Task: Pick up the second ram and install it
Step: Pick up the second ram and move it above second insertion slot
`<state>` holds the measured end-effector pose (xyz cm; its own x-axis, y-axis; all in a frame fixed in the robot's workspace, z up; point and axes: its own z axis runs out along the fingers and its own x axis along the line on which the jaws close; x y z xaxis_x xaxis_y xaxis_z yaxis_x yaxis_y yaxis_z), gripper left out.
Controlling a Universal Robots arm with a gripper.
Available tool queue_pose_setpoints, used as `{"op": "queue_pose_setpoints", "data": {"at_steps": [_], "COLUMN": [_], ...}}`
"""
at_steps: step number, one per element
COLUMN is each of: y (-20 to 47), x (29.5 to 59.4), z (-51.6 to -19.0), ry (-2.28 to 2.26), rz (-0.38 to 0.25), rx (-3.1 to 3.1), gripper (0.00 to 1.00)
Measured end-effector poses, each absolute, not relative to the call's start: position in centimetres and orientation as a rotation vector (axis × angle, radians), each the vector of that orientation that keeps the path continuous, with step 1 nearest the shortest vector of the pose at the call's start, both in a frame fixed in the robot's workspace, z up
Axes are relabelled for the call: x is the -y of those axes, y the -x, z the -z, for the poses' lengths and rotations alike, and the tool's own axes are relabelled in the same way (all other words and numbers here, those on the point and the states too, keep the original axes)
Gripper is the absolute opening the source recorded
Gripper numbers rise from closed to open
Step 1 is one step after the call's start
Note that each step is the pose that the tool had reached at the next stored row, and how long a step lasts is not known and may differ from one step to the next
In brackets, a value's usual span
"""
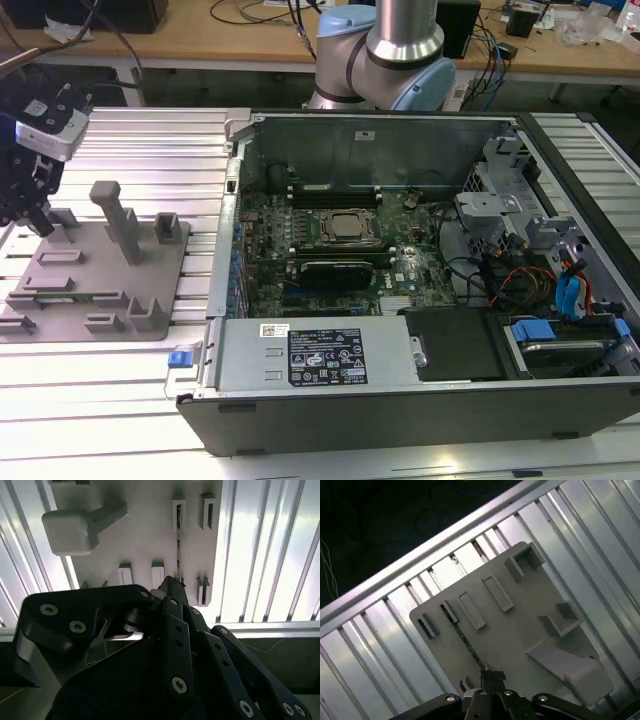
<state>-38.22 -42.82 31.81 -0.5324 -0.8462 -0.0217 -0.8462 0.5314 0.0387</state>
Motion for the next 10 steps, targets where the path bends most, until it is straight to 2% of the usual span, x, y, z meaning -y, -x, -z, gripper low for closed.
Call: {"op": "queue_pose_setpoints", "data": {"at_steps": [10], "y": [38.22], "x": [42.82], "z": [-31.62], "ry": [1.94], "rz": [-0.061], "rx": [-2.482], "gripper": [0.08]}}
